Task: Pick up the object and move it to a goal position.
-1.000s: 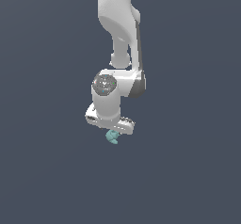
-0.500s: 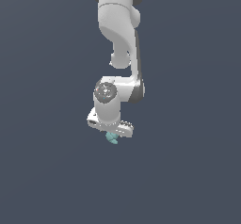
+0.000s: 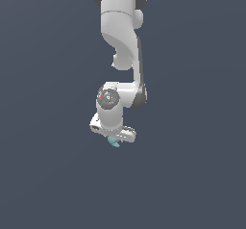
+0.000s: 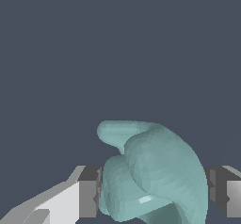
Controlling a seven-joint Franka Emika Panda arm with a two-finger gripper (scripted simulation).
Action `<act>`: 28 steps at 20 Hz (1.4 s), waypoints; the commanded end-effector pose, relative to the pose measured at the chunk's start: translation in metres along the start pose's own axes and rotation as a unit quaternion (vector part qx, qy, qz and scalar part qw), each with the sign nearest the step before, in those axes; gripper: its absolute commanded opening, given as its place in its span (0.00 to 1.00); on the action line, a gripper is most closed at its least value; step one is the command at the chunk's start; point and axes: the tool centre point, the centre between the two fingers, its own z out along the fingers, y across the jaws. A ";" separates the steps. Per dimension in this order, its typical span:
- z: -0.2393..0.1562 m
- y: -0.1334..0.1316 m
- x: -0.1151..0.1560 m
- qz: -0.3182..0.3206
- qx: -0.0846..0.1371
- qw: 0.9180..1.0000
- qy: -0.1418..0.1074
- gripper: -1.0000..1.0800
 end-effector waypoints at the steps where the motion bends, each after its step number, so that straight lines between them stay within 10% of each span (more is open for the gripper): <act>1: 0.000 0.000 0.000 0.000 0.000 1.000 0.000 0.00; 28: -0.030 -0.021 -0.062 0.000 0.000 1.000 0.000 0.00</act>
